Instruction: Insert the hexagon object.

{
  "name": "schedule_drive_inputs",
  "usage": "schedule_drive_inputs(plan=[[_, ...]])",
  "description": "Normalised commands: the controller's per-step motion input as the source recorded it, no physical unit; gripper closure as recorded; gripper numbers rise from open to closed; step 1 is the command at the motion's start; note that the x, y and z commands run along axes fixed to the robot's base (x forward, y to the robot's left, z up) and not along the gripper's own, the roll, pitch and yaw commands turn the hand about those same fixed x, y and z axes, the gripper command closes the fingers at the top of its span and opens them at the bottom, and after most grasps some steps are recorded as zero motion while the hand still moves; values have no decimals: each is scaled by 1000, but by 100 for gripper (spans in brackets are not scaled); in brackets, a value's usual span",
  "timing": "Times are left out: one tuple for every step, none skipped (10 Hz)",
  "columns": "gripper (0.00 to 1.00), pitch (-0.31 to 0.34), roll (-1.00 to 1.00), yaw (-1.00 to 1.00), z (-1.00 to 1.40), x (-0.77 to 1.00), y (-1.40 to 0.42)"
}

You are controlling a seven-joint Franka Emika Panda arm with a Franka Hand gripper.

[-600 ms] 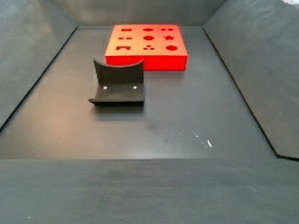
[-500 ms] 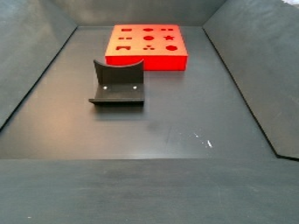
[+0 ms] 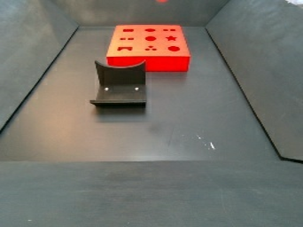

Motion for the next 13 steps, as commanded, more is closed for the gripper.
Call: schedule_drive_inputs(plan=[[100, 0, 126, 834, 14, 0, 203], [100, 0, 169, 991, 0, 0, 0], [100, -21, 137, 1000, -77, 0, 0], [100, -9, 116, 1000, -234, 0, 0], [100, -4, 134, 1000, -234, 0, 0], [100, 0, 173, 894, -194, 83, 0], [100, 0, 107, 677, -249, 303, 66], [100, 73, 191, 677, -289, 274, 149], [100, 81, 191, 566, -406, 300, 271], [100, 170, 201, 251, -511, 337, 274], [100, 170, 150, 66, -694, 234, 183], [100, 149, 103, 0, -700, 34, 163], [100, 9, 0, 9, -269, 97, 3]])
